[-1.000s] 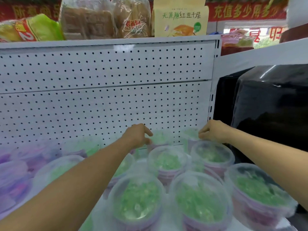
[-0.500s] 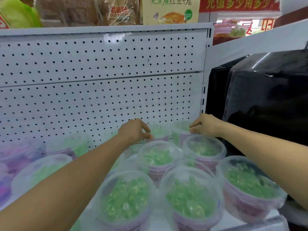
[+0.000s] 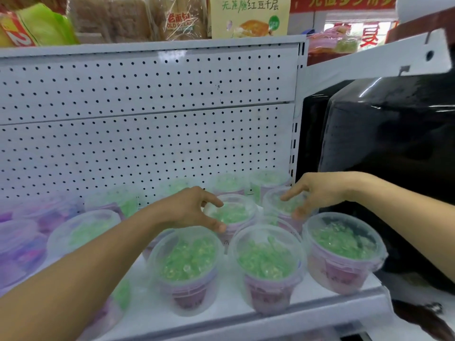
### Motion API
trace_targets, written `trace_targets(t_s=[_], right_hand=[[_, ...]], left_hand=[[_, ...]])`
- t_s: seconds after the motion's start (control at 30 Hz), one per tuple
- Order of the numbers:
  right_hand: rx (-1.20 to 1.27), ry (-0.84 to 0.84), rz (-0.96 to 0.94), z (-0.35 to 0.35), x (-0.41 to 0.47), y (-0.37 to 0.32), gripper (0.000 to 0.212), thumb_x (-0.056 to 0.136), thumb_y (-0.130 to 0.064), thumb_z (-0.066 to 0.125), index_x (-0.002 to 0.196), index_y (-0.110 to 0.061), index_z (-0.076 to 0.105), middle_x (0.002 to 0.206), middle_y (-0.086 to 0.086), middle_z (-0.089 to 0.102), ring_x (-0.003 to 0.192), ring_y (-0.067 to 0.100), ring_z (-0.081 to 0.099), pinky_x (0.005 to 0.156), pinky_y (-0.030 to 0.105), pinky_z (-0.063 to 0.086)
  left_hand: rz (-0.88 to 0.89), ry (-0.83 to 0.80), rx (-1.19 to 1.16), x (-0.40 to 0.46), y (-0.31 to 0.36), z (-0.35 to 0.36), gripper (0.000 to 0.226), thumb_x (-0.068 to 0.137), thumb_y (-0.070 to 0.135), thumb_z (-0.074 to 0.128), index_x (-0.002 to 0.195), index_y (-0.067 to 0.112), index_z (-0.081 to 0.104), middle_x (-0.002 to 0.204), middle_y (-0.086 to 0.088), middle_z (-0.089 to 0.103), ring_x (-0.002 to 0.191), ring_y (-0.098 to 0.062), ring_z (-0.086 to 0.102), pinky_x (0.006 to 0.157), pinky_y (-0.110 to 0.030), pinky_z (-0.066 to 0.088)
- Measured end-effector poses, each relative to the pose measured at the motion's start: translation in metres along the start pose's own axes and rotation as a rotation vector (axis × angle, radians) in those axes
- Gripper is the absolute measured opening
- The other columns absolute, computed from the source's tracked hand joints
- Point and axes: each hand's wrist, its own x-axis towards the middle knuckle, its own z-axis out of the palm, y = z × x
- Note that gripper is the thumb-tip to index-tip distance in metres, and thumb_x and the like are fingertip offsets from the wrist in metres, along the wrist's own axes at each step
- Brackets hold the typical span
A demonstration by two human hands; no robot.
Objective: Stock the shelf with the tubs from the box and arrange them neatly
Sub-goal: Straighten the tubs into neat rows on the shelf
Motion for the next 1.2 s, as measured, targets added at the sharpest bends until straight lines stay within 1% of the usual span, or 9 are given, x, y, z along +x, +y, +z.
trace_targets(t_s=[0.17, 0.43, 0.53, 0.6, 0.67, 0.8, 0.93, 1.1, 1.2], right_hand=[[0.054, 0.081, -0.04, 0.014, 0.001, -0.005, 0.05, 0.074, -0.042, 0.076, 0.121, -0.041, 0.061, 0.145, -0.013, 0.043, 0.124, 0.013, 0.05, 0.103, 0.029, 0.038], [0.077, 0.146, -0.038, 0.031, 0.002, -0.009, 0.048, 0.083, -0.043, 0.066, 0.129, -0.036, 0.055, 0.147, -0.008, 0.041, 0.131, 0.016, 0.043, 0.107, 0.031, 0.035], [0.12, 0.266, -0.088, 0.036, -0.007, -0.01, 0.04, 0.089, -0.042, 0.059, 0.128, -0.033, 0.058, 0.145, -0.005, 0.046, 0.129, 0.016, 0.045, 0.107, 0.032, 0.035], [0.157, 0.358, -0.171, 0.037, -0.021, -0.011, 0.034, 0.091, -0.041, 0.057, 0.123, -0.032, 0.062, 0.138, -0.008, 0.053, 0.123, 0.009, 0.049, 0.101, 0.026, 0.037], [0.168, 0.376, -0.219, 0.035, -0.039, -0.011, 0.031, 0.09, -0.043, 0.056, 0.119, -0.034, 0.063, 0.131, -0.014, 0.058, 0.111, 0.001, 0.052, 0.089, 0.019, 0.039], [0.087, 0.283, -0.159, 0.027, -0.077, -0.003, 0.045, 0.08, -0.061, 0.059, 0.121, -0.041, 0.06, 0.115, -0.027, 0.058, 0.087, -0.007, 0.052, 0.078, 0.018, 0.04], [-0.007, 0.114, -0.01, 0.029, -0.11, 0.009, 0.072, 0.058, -0.075, 0.064, 0.124, -0.049, 0.053, 0.139, -0.019, 0.045, 0.123, 0.008, 0.048, 0.102, 0.031, 0.04], [0.04, 0.173, -0.021, 0.048, -0.124, 0.016, 0.066, 0.063, -0.061, 0.074, 0.124, -0.044, 0.056, 0.14, -0.011, 0.048, 0.121, 0.012, 0.049, 0.098, 0.028, 0.037], [0.069, 0.147, -0.065, 0.052, -0.123, 0.012, 0.061, 0.067, -0.058, 0.073, 0.124, -0.045, 0.056, 0.143, -0.014, 0.045, 0.127, 0.011, 0.045, 0.105, 0.031, 0.036]], left_hand=[[-0.029, 0.036, 0.0, -0.002, 0.005, 0.009, 0.072, 0.068, 0.056, 0.077, 0.131, 0.031, 0.054, 0.142, 0.006, 0.047, 0.13, -0.014, 0.044, 0.097, -0.027, 0.037], [-0.092, 0.055, 0.014, -0.005, 0.018, 0.016, 0.07, 0.078, 0.051, 0.07, 0.138, 0.023, 0.047, 0.151, 0.0, 0.036, 0.136, -0.021, 0.038, 0.107, -0.035, 0.034], [-0.056, 0.158, 0.068, -0.016, 0.028, 0.019, 0.061, 0.085, 0.049, 0.064, 0.137, 0.021, 0.049, 0.15, 0.0, 0.037, 0.135, -0.019, 0.038, 0.107, -0.033, 0.031], [0.027, 0.268, 0.052, -0.029, 0.037, 0.022, 0.048, 0.087, 0.051, 0.059, 0.126, 0.024, 0.059, 0.14, 0.004, 0.049, 0.127, -0.016, 0.046, 0.101, -0.03, 0.036], [0.123, 0.277, 0.015, -0.046, 0.046, 0.027, 0.042, 0.083, 0.061, 0.057, 0.111, 0.031, 0.066, 0.126, 0.012, 0.059, 0.118, -0.009, 0.052, 0.098, -0.03, 0.041], [0.212, 0.109, 0.004, -0.076, 0.062, 0.042, 0.064, 0.063, 0.078, 0.061, 0.116, 0.042, 0.061, 0.129, 0.025, 0.053, 0.118, 0.006, 0.046, 0.099, -0.023, 0.038], [0.175, 0.134, 0.065, -0.084, 0.071, 0.058, 0.068, 0.06, 0.071, 0.072, 0.117, 0.036, 0.063, 0.139, 0.014, 0.049, 0.126, -0.005, 0.044, 0.099, -0.023, 0.034], [0.113, 0.245, 0.179, -0.09, 0.077, 0.065, 0.071, 0.052, 0.08, 0.066, 0.104, 0.032, 0.065, 0.121, 0.009, 0.06, 0.112, -0.013, 0.055, 0.096, -0.036, 0.045], [0.08, 0.253, 0.233, -0.095, 0.075, 0.066, 0.073, 0.05, 0.086, 0.055, 0.102, 0.035, 0.065, 0.118, 0.009, 0.063, 0.108, -0.017, 0.052, 0.098, -0.038, 0.043]])
